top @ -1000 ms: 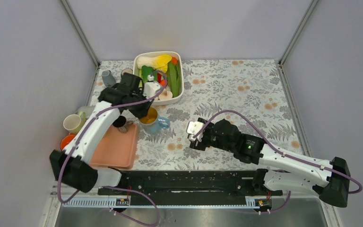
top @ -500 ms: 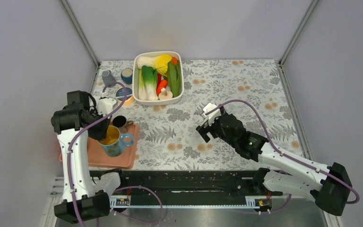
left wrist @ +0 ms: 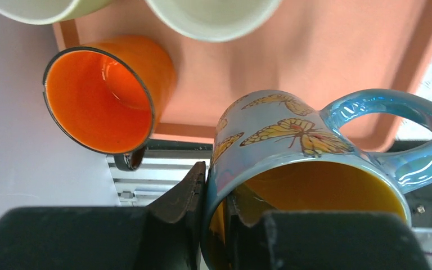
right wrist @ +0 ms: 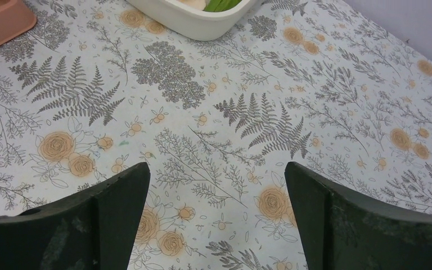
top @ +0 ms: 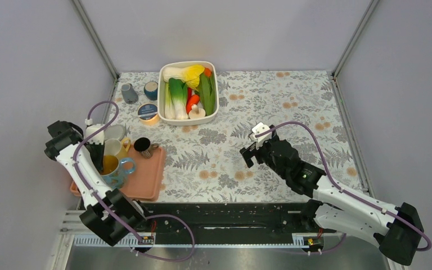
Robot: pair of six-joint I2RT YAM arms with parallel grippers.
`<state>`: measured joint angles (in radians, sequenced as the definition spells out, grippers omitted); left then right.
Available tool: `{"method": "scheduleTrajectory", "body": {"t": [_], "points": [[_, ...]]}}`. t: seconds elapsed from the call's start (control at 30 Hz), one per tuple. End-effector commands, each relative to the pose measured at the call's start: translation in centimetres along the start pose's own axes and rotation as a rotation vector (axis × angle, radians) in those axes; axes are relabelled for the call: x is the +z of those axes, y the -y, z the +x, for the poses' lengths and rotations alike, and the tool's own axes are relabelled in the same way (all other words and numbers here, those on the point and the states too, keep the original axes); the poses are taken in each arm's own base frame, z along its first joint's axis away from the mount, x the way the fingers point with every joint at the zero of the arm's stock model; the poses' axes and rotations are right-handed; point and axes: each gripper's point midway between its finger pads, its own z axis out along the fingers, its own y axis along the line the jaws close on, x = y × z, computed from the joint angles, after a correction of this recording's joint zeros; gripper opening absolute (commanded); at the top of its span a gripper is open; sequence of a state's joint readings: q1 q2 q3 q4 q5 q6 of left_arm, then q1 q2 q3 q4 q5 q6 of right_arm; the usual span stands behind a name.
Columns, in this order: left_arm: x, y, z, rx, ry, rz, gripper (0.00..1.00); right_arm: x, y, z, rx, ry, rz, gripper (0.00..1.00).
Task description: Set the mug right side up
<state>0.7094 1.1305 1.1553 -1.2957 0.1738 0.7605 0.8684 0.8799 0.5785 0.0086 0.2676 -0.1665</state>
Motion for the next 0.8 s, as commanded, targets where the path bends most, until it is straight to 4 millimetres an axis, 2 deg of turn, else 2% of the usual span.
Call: {"method": "scheduleTrajectory", "body": {"t": [0.0,0.1,0.37,0.53,0.77], "points": [[2.1,-3.3,-2.2,-0.01,0.138,-0.063,0.0,0.1,-0.3,-1.9,0.027,0.084,-0.023,0.99],[4.0,-4.6,-1.8,-0.028,0.134,-0.108,0.0,0.1,-0.3,-1.9,0.017,0.084,-0.025,0.99],[7.0,-7.2,-0.2,-0.094,0.101,-0.102,0.0,-0.3,0.0,-1.8,0.012,0.092,-0.013,0.99],[7.6,-7.3,-0.1,-0.095,0.138,-0.085,0.0,-0.4,-0.1,-1.7,0.01,0.087,-0.02,0.99],[8.5,-9.2,0.3,-0.077,0.125,-0.161,0.0,-0.5,-0.2,-1.8,0.007,0.091,-0.026,0.99]]}}
